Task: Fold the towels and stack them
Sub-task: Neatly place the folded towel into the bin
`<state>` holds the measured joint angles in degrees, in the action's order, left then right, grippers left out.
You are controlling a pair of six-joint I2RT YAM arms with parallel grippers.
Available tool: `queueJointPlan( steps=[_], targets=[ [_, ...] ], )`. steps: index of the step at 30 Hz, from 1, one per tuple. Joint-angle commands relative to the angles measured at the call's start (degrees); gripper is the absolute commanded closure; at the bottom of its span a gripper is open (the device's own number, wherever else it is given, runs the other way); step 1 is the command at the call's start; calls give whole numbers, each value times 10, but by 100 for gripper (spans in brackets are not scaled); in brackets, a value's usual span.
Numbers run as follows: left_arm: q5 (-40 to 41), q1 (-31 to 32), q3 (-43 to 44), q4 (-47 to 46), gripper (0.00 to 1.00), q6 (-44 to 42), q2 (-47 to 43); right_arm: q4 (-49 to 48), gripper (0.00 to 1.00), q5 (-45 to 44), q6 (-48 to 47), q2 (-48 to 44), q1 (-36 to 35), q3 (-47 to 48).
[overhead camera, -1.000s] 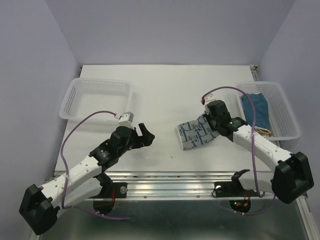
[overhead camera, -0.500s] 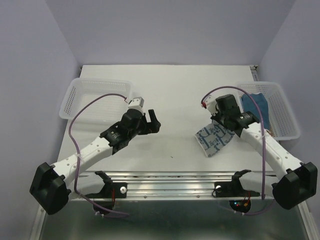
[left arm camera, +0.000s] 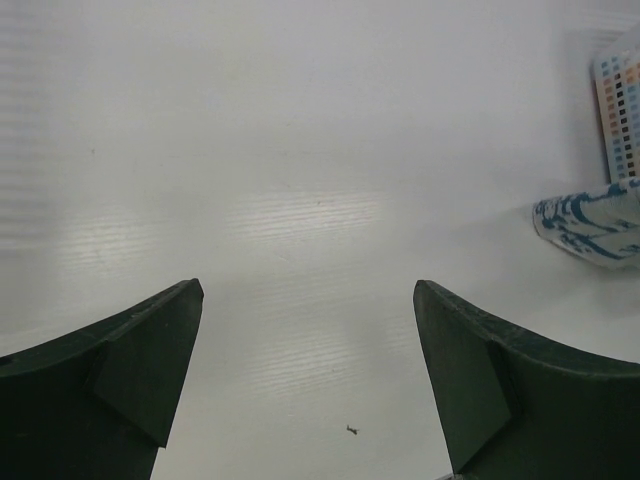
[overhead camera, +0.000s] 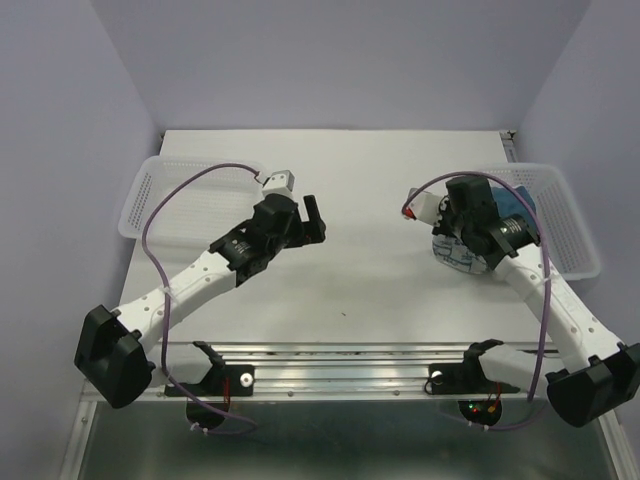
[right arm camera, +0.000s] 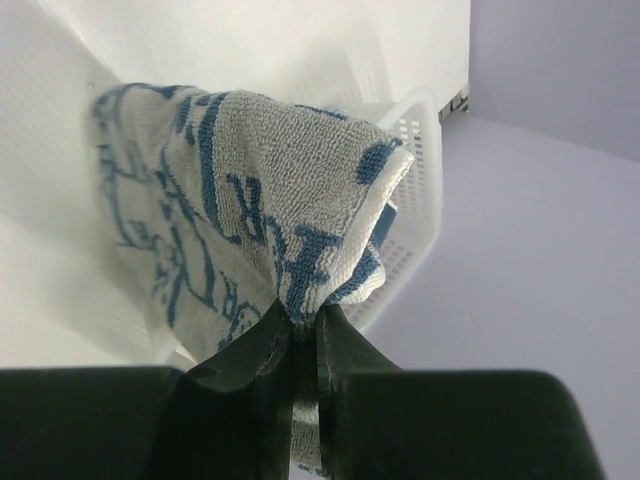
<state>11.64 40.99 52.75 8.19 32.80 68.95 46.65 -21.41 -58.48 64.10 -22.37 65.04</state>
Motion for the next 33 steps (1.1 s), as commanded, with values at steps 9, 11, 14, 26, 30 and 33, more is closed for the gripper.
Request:
queueJointPlan(
  steps=[9, 11, 14, 26, 30, 33],
  targets=[
    [39, -4, 75, 6, 1, -13, 55, 173, 99, 25, -211, -98, 7, 68],
    [37, -5, 80, 5, 1, -12, 63, 204, 99, 60, -246, -152, 7, 64],
    [32, -5, 91, 5, 1, -15, 79, 260, 99, 108, -280, -200, 7, 81],
    [20, -7, 117, 8, 1, -24, 124, 230, 99, 56, -255, -235, 7, 2],
    [13, -9, 114, 0, 1, -26, 135, 212, 99, 44, -256, -223, 10, -30],
    [8, -13, 115, -5, 1, -28, 147, 166, 99, 17, -250, -201, 25, -57]
  ],
)
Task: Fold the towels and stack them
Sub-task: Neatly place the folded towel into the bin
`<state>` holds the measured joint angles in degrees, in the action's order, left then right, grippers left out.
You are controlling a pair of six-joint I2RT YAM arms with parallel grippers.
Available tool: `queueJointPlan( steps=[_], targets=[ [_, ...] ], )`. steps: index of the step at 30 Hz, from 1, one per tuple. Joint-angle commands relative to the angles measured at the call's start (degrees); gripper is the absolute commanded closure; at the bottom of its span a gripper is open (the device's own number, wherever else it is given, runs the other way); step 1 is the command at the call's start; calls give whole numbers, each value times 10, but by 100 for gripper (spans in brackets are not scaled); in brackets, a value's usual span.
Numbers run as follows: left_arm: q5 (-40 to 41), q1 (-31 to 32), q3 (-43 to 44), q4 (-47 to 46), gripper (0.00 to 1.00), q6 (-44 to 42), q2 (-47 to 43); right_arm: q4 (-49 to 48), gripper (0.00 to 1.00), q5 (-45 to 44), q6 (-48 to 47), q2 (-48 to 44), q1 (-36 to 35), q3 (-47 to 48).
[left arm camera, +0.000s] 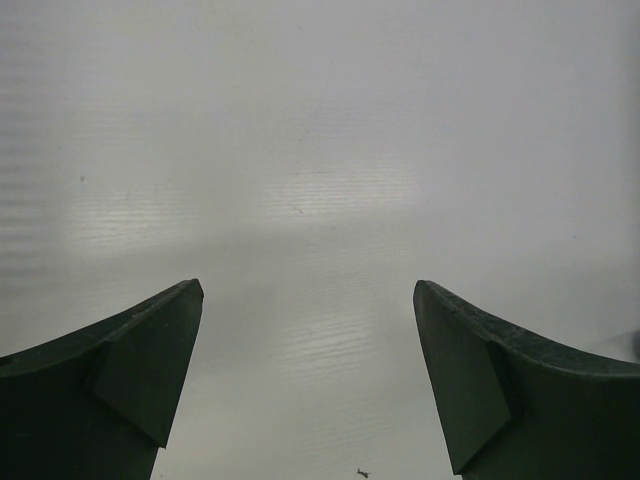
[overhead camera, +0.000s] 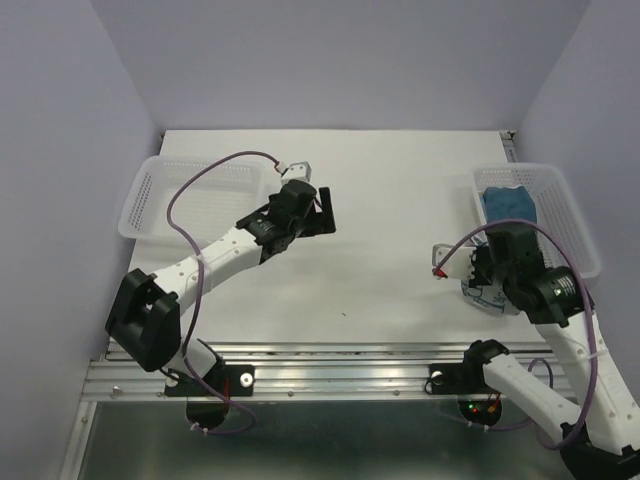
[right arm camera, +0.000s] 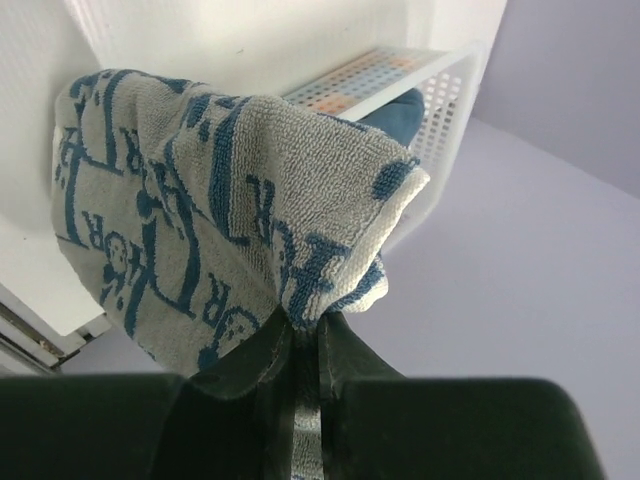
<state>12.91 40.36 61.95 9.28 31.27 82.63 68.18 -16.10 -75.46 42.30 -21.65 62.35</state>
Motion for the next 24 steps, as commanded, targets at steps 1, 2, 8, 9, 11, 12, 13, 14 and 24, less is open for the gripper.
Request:
queueJointPlan(
  steps=[1, 2, 8, 9, 11, 12, 13, 14, 24],
  targets=[
    [-7, -7, 27, -16, 1, -13, 14, -61, 99, -39, -82, 24, 25, -44],
    [-9, -8, 29, -15, 1, -14, 18, -73, 99, -39, -82, 31, 34, -49],
    [-16, -19, 42, -15, 1, -23, 39, -131, 99, -38, -94, 81, 113, -50],
    [-18, -22, 42, -15, 1, -26, 39, -139, 99, -39, -96, 88, 128, -46],
    [-23, -29, 42, -17, 1, -30, 41, -165, 99, -27, -118, 106, 179, -38],
    [-27, -31, 42, -19, 1, -33, 42, -177, 99, -18, -127, 113, 200, -37],
    [-30, -34, 42, -19, 1, -36, 45, -195, 99, -14, -136, 123, 214, -38],
    [-31, -41, 42, -20, 1, -37, 46, -244, 99, -10, -153, 138, 263, -46],
    [-54, -79, 32, -24, 1, -43, 50, -428, 99, 131, -190, 211, 368, -64]
  ],
)
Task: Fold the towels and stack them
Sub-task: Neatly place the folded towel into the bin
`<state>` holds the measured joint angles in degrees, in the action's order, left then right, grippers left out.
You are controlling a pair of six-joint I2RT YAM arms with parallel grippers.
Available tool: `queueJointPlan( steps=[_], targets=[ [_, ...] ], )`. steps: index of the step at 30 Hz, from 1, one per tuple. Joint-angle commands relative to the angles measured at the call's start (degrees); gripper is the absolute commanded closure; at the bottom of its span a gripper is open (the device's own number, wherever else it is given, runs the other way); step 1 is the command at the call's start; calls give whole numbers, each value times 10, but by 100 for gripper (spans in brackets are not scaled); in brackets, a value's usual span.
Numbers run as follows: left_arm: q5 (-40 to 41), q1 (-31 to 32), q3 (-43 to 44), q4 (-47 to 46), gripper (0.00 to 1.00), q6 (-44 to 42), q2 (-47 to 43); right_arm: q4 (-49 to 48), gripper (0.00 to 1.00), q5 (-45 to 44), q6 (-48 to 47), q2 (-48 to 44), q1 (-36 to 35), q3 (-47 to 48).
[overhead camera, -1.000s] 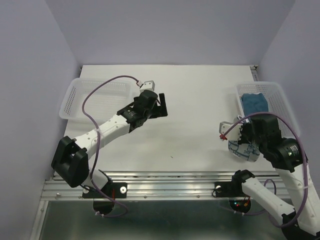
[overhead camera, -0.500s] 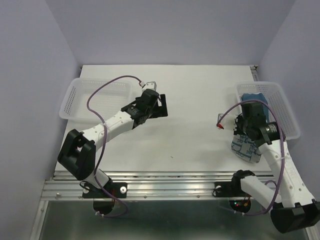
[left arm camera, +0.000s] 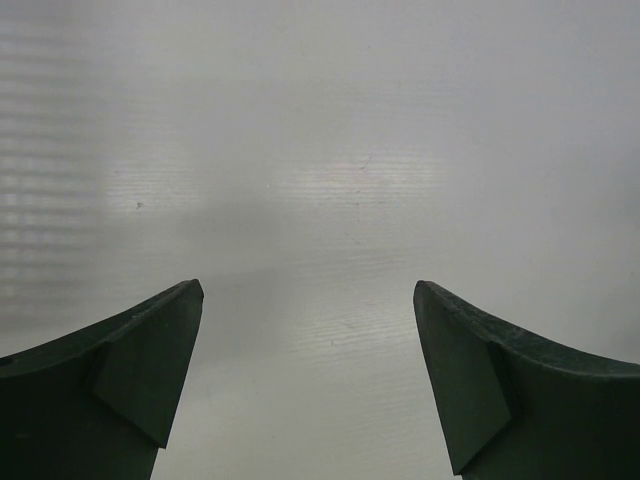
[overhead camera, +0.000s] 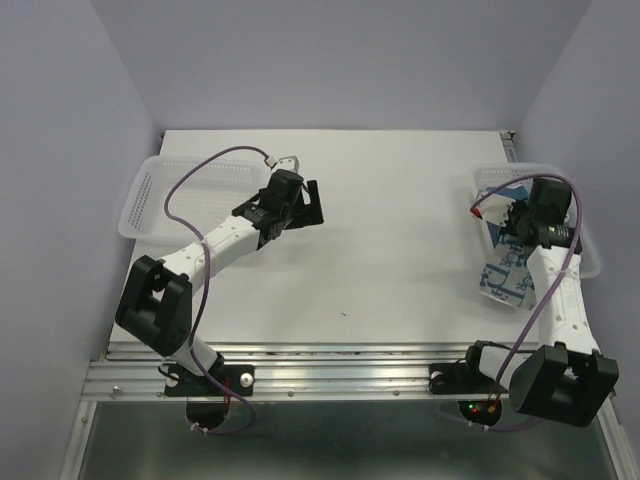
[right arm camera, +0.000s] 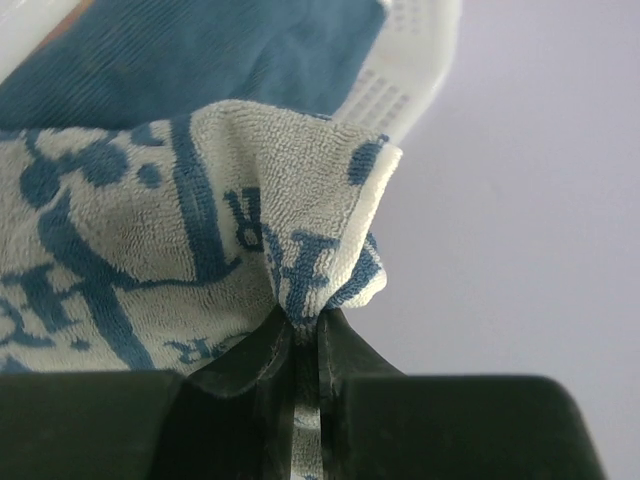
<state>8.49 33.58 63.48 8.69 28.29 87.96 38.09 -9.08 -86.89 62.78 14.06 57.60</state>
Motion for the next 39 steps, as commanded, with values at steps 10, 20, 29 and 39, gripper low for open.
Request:
queueJointPlan(
  steps=[10, 20, 29, 39],
  targets=[
    [-34, -26, 24, -24, 2, -15, 21, -234, 99, 159, -109, 37, 19, -70],
    [-40, -31, 21, -27, 2, -12, 24, -307, 98, 209, -104, 81, 20, -88],
    [-37, -37, 4, -32, 2, -6, 19, -342, 96, 212, -108, 113, 20, -98],
    [-30, -42, -13, -45, 2, 5, 24, -403, 95, 194, -113, 175, 20, -86]
  ],
)
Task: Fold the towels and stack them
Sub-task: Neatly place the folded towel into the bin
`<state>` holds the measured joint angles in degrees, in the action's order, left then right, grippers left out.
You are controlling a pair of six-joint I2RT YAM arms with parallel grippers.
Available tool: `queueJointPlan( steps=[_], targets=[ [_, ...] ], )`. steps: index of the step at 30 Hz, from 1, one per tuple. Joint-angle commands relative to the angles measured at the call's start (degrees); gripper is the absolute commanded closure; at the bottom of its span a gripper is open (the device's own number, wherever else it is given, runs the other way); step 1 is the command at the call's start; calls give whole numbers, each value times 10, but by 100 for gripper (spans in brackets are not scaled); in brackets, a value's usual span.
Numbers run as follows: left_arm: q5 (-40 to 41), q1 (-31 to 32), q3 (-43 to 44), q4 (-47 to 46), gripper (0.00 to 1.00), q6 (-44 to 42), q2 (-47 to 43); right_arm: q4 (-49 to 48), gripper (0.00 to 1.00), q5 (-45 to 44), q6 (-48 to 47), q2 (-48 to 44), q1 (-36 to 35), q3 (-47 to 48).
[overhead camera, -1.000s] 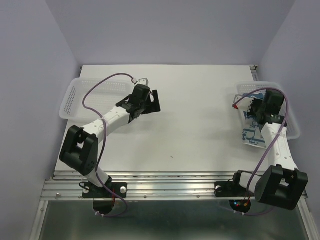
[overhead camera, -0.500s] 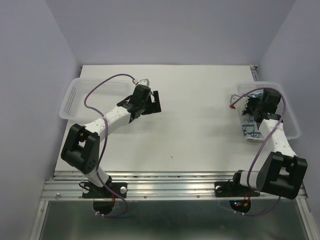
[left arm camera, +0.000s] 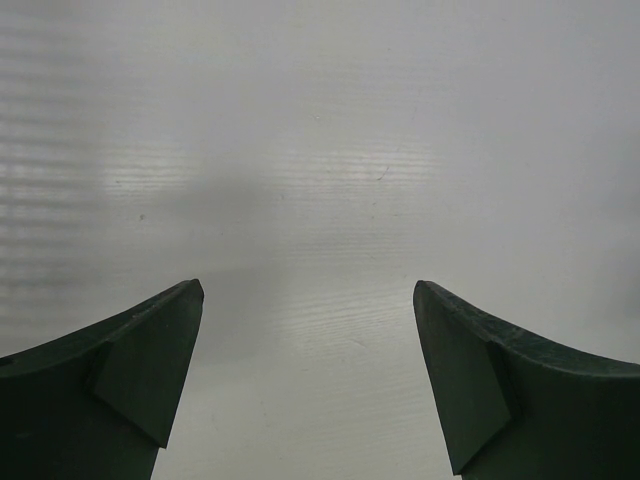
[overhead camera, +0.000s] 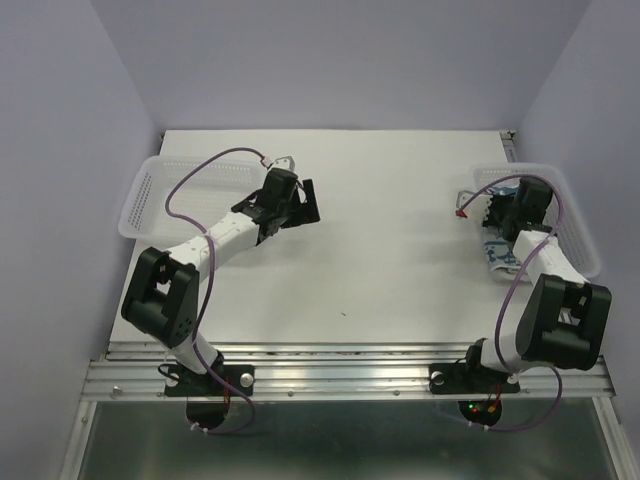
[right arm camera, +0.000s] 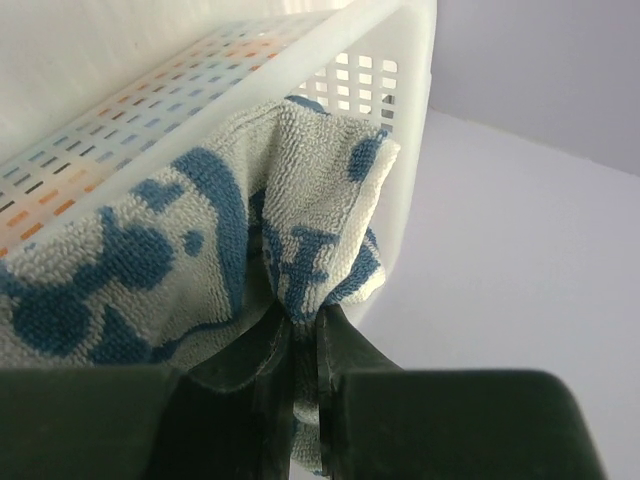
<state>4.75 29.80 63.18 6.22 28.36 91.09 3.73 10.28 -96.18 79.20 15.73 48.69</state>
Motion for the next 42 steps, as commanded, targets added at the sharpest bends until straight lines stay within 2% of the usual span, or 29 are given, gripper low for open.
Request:
queueJointPlan(
  steps=[1, 18, 20, 21, 22, 24, 25, 28, 29, 30, 33, 36, 39, 42],
  targets=[
    [8, -5, -10, -20, 2, 5, -5, -61, 95, 3, -22, 17, 4, 9],
    [12, -14, 10, -9, 2, 8, 30, -144, 91, 5, -60, 116, 7, 65],
    [7, -15, 13, -10, 2, 8, 36, -151, 82, 1, -59, 120, 8, 69],
    [6, -15, 14, -11, 2, 9, 39, -150, 56, 1, -53, 119, 8, 69],
    [3, -15, 15, -11, 2, 9, 40, -149, 48, 3, -50, 115, 8, 67],
    [1, -15, 15, -11, 2, 9, 40, -140, 39, 7, -26, 104, 9, 62],
    [0, -15, 15, -11, 2, 9, 39, -139, 32, 10, -13, 87, 9, 61],
    [-10, -15, 13, -16, 2, 6, 32, -116, 25, 11, 30, 43, 9, 58],
    [-13, -15, 13, -19, 2, 6, 30, -96, 17, 11, 39, 28, 9, 57],
    [-15, -15, 13, -21, 2, 6, 26, -82, 0, 12, 51, 16, 9, 56],
    [-33, -15, 9, -32, 2, 5, 15, -52, 0, 22, 64, -37, 9, 45],
    [-45, -15, 0, -40, 2, 5, -1, -75, 0, 43, 82, -85, 9, 30],
    [-61, -15, -16, -53, 2, 6, -20, -124, 0, 78, 176, -106, 9, 34],
    [-62, -15, -31, -59, 2, 6, -43, -227, 0, 110, 432, -113, 9, 71]
  ],
)
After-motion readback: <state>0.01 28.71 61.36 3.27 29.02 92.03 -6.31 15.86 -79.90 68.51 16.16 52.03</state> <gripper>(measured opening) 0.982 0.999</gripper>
